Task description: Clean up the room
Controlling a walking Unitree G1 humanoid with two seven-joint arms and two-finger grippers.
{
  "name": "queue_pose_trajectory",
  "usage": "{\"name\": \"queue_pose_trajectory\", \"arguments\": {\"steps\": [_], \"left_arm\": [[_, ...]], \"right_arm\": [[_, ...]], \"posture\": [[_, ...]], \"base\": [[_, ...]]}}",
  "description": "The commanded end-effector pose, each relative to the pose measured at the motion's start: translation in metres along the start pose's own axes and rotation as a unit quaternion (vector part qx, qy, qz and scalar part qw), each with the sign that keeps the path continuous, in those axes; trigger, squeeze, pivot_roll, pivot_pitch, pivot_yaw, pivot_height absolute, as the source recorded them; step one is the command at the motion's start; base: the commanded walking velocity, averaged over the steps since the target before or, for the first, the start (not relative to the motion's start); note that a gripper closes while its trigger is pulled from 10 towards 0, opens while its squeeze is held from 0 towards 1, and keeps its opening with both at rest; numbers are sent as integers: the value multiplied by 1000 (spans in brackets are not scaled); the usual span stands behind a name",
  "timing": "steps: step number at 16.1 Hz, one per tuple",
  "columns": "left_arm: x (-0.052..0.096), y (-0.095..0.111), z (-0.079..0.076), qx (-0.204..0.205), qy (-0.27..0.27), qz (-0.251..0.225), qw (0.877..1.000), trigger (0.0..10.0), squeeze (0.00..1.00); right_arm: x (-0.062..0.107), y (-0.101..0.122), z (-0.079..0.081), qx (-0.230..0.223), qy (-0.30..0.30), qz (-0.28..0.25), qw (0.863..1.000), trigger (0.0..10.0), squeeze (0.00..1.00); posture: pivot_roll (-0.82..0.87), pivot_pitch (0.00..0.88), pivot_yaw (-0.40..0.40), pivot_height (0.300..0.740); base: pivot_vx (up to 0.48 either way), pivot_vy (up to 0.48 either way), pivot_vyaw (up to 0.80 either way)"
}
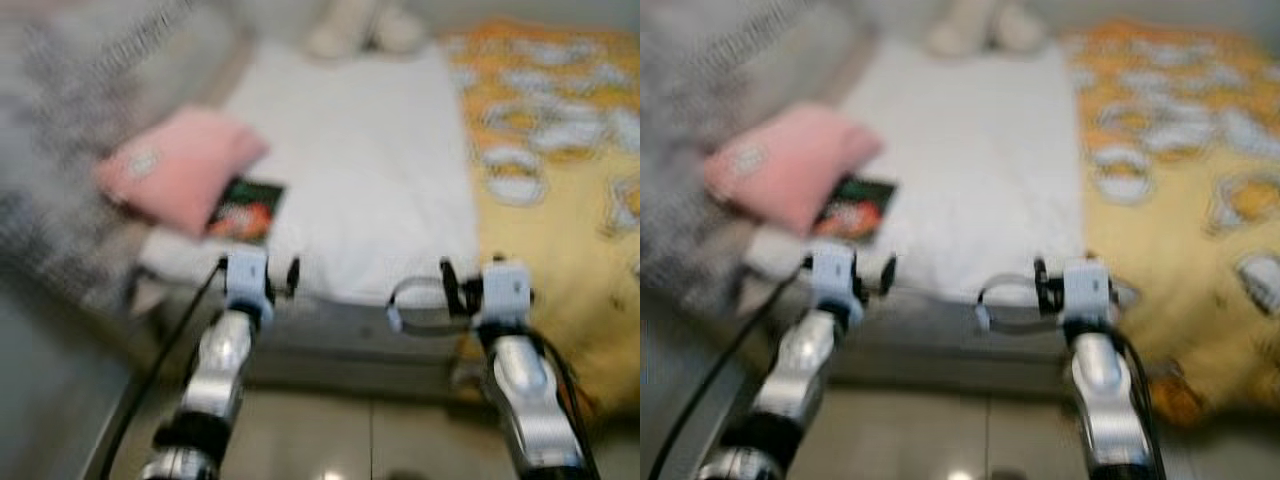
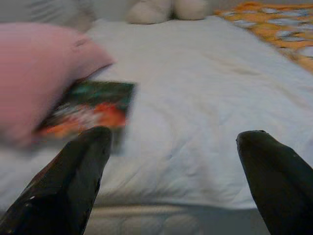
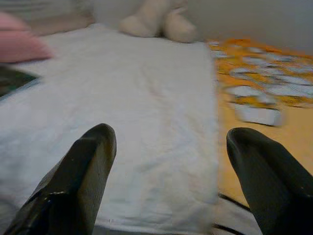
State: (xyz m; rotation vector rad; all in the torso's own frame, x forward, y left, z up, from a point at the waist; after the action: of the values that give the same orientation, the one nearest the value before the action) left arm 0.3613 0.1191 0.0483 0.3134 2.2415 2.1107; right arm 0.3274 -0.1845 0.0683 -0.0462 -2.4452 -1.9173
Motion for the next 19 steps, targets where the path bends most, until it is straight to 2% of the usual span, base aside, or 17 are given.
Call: {"name": "queue_pose_trajectory", "arguments": {"steps": [1,3,6,7,10,12,14,15,16,17,18,19], "left_arm": [[3,-2,10,1,18,6,1000,10000,0],[3,-6,1,5,18,13,1000,10000,0],[0,0,-10,7,12,-5,1000,10000,0],[2,1,-7,6,16,-10,1000,10000,0],[6,0,15,-11,45,-6,999,10000,0],[7,-2,16,-8,57,-2,998,10000,0],[14,-18,21,-2,74,29,997,10000,0],[29,-34,31,10,72,56,996,10000,0],[39,-40,34,-1,62,64,996,10000,0],[68,-47,36,-17,39,81,996,10000,0],[74,-38,35,-17,41,69,997,10000,0],[73,-25,35,-17,49,50,997,10000,0]], "right_arm": [[-1,3,15,-21,28,-4,999,10000,0],[2,4,29,-23,62,-7,998,10000,0],[-1,-5,27,-30,59,14,998,10000,0],[-3,-6,24,-32,57,16,998,10000,0],[-5,-8,21,-31,55,20,998,10000,0],[-6,-8,21,-29,58,20,998,10000,0],[-6,-10,20,-26,60,21,998,10000,0],[-3,-11,18,-23,62,21,998,10000,0],[-1,-12,17,-21,63,22,998,10000,0],[13,-25,14,-18,76,40,996,10000,0],[21,-32,12,-19,82,49,995,10000,0],[28,-38,10,-22,86,61,994,10000,0]], "posture": [[-216,0,87,740],[-212,0,80,740],[-204,0,69,740],[-199,0,69,740],[-191,0,60,740],[-189,0,56,740],[-200,0,58,740],[-205,0,58,740],[-206,0,59,740],[-205,0,69,740],[-201,0,72,740],[-201,0,72,740]], "base": [[0,-480,613],[0,-480,503],[0,-320,485],[0,0,488],[0,-129,488],[0,0,484],[0,0,488],[0,-480,481],[0,-461,488],[0,-454,481],[0,-442,488],[0,-439,488]]}}
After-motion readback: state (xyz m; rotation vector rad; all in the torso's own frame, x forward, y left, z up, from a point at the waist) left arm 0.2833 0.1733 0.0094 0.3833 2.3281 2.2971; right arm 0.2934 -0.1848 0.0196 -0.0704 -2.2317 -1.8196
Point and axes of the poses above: a point about 5 cm out from each wrist's last joint towards the gripper, its own x axis pointing back from the gripper into the wrist, its own y axis along the axis of the wrist's last joint, z = x × y, the point moved 6 cm from there along -x, pointing out of the wrist towards the gripper, and after that the axes turned 5 degrees about x, right-handed, at the moved point
